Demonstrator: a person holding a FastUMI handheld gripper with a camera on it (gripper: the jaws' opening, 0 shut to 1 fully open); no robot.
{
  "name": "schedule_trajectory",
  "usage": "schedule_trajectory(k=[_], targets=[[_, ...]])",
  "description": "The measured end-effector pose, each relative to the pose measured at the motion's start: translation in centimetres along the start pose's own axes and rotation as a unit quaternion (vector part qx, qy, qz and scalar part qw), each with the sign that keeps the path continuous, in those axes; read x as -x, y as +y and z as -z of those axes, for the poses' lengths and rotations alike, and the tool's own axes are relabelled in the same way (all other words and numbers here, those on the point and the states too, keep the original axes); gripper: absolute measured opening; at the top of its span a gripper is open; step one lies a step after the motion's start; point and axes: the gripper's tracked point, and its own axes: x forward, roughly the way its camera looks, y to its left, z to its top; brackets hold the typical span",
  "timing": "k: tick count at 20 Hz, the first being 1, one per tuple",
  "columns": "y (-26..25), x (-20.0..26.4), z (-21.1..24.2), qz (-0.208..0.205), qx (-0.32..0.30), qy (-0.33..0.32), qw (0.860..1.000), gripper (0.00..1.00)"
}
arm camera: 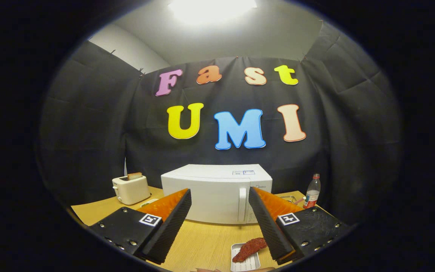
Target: Open the microwave, put the food inside, and close the microwave door.
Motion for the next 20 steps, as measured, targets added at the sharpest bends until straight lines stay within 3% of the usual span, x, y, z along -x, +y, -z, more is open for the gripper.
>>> schedule_trajectory(k=[2,3,5,10,20], targets=[[1.8,-1.2,-0.7,-0.051,-0.043,-0.027,0.997,0.96],[2.5,-1.5,0.0,-0.079,-0.065,-0.014,0.995,0.96],[2.0,-2.1,2.5,-0.092,-0.081,0.029,0.992,0.96],[-2.3,-6.3,3.2,0.012,-0.008,-0.007,1.000,0.96],[-6.0,-15.3,9.6,0.066,-0.003,0.037,0.997,0.96]])
